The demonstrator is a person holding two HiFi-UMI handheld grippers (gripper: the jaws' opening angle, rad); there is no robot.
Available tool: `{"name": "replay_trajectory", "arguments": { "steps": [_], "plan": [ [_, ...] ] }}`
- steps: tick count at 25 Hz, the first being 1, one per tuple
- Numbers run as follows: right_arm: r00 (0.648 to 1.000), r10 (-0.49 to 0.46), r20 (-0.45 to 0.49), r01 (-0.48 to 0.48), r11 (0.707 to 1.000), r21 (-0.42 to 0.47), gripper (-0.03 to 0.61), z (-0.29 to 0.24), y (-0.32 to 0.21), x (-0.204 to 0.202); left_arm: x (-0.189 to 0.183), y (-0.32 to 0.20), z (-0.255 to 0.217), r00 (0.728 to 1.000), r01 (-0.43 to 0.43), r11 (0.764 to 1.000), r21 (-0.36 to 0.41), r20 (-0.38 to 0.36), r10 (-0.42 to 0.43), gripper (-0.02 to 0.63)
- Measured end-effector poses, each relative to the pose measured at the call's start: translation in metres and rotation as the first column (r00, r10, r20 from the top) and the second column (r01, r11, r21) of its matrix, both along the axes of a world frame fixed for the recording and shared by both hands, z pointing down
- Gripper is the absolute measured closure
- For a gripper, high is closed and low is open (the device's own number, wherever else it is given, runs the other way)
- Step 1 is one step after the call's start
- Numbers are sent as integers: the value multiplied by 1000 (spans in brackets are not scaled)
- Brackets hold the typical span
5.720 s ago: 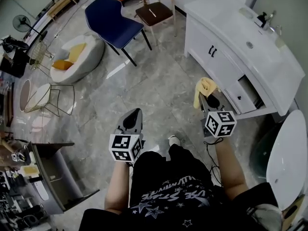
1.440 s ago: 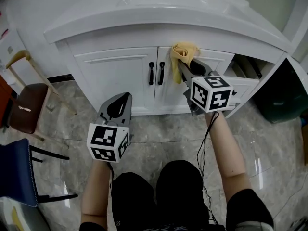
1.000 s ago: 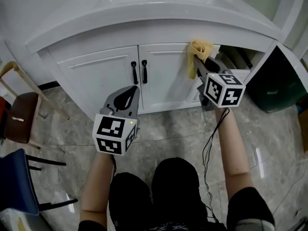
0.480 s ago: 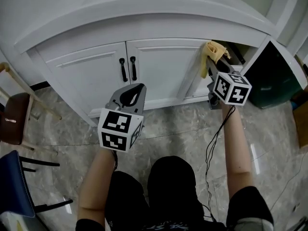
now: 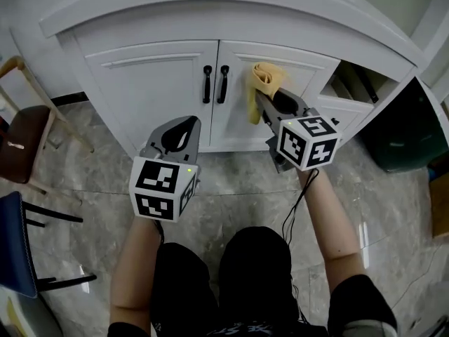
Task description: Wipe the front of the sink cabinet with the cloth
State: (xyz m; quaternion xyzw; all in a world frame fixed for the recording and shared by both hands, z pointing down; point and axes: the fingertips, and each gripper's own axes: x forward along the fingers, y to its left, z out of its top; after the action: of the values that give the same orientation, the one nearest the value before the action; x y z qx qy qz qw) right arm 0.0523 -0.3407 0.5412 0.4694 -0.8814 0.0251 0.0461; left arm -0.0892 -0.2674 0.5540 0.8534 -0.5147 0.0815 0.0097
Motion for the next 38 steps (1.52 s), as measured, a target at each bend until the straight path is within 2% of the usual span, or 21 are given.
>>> {"name": "replay_trajectory", "arguments": {
  "steps": [5,11,16,20,29,34,38],
  "plan": [
    [999,-35,3,35,999,-12,495,13,-16,-46,-33,10,20,999,37,998,-44,11,-37,598],
    [999,29,44,-28,999,-22,495,19,-28,-35,-43,7,16,999,47,999,-28,4,-47,598],
    [996,93,13,-93,996,-16,495,25,-31,-2,-26,-1,14,1000,10,1000,-20,4,-10,600],
    [987,159,4,-159,987,-13,495,27,-33,39,-2,-10,17,1000,-29,999,-24,-6,28,598],
    [934,356,13,-356,934,-11,495,23,-32,148,49,-22,15,994,-113,993,-23,-18,112,598],
    [911,412,-1,-412,910,-39,495,30,-25,180,63,-21,16,989,-146,989,-26,-25,146,600],
    [895,445,-13,-446,894,-47,495,37,-18,191,63,-17,17,987,-157,987,-25,-32,156,598]
  ]
}}
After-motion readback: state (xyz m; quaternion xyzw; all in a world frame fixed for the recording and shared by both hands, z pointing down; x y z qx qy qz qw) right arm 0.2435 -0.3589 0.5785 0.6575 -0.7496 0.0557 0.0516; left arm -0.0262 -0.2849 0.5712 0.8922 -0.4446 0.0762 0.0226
